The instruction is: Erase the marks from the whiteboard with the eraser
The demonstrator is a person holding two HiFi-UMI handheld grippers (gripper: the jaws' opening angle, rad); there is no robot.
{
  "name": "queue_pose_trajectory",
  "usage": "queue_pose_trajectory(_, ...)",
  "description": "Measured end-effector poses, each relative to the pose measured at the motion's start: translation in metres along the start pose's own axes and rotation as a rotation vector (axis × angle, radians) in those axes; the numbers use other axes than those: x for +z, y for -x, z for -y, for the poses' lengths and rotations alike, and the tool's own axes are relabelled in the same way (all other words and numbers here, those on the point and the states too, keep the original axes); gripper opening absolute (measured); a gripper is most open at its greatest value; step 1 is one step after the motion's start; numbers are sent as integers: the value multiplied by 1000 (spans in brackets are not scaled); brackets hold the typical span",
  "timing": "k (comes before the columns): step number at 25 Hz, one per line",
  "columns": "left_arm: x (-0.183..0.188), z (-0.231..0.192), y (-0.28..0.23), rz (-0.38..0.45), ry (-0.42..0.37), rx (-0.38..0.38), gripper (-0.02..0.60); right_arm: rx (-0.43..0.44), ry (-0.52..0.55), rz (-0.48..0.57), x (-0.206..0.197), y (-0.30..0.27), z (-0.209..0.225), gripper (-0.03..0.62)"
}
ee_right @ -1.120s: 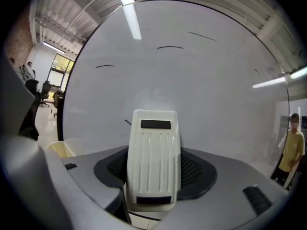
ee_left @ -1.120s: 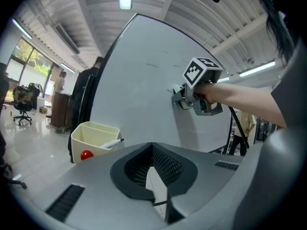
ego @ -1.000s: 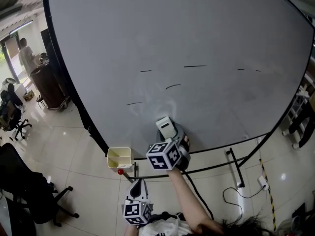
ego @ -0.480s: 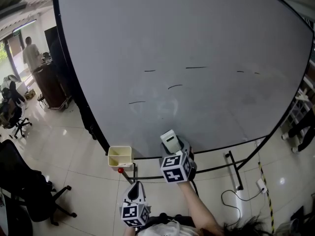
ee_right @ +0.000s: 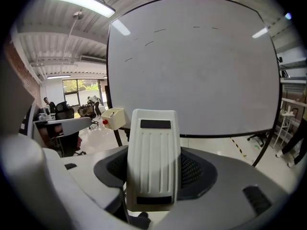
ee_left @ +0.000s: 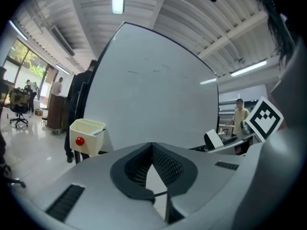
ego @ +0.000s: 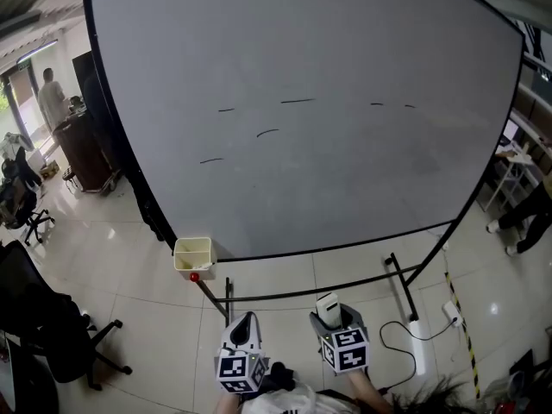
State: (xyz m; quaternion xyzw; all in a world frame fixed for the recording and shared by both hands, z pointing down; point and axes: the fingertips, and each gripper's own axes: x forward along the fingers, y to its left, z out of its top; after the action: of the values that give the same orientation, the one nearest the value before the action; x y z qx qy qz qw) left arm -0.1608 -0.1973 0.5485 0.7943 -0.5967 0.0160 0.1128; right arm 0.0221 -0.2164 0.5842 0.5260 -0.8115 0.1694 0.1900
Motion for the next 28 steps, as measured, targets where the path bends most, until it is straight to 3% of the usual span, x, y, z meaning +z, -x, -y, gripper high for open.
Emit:
queue_pose_trajectory(12, -50, 151, 100, -30, 14, -44, -15, 60, -62, 6, -97, 151, 17, 278)
queue_pose_trajectory(28, -63, 158, 167, -51, -38, -64, -14, 113, -94, 31, -115, 193, -36, 275)
